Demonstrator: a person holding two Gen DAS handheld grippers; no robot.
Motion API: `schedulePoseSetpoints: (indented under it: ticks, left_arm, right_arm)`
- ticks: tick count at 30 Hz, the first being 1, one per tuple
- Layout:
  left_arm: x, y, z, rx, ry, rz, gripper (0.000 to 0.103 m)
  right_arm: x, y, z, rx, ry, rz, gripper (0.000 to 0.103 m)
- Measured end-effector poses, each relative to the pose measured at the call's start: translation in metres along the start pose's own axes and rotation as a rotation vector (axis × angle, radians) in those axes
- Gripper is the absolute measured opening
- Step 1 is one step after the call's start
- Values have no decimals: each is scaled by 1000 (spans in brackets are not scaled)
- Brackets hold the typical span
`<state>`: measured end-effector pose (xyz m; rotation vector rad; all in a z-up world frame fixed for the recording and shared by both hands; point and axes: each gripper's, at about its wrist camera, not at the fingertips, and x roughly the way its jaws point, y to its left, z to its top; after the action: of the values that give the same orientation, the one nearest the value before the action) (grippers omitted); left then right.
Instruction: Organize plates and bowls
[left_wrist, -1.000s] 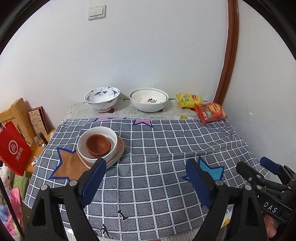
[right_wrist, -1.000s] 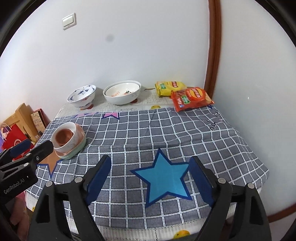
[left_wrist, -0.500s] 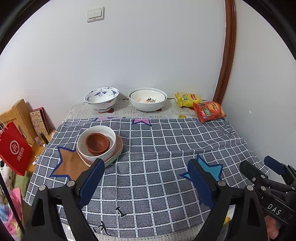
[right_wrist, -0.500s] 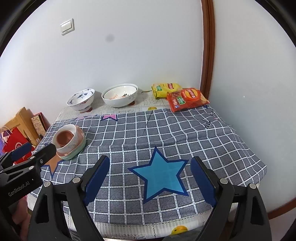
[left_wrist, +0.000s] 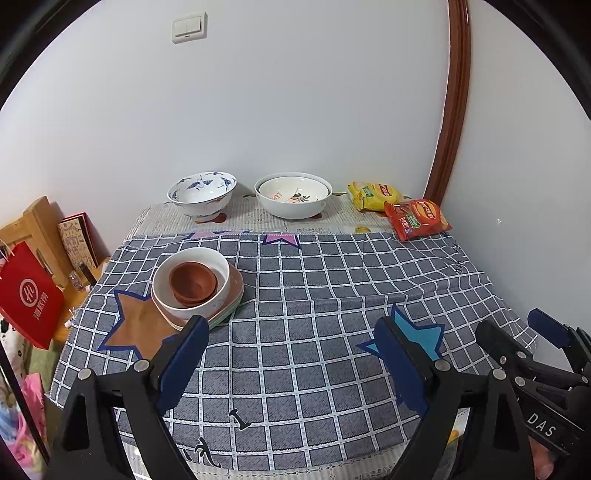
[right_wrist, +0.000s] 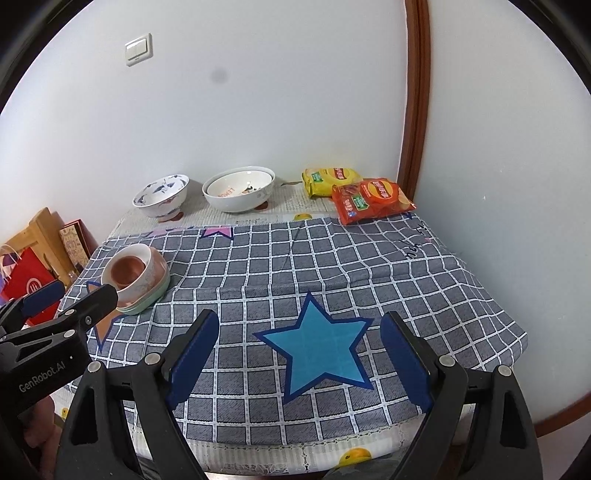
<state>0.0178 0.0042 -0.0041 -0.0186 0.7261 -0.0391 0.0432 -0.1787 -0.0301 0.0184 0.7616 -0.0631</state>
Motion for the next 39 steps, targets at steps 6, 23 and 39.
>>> schedulePoseSetpoints:
  ticks: [6,23,39]
  left_arm:
    - [0,0,-1,1,1,0,91]
    - [0,0,-3,-3,10,-3,91]
    - [1,1,-3,-6,11,-5,91]
  right_arm:
    - [-1,-2,-1,12,0,0,88]
    - [-3,1,-3,4,-3,3,88]
    - [-5,1,-2,5,-5,4,88]
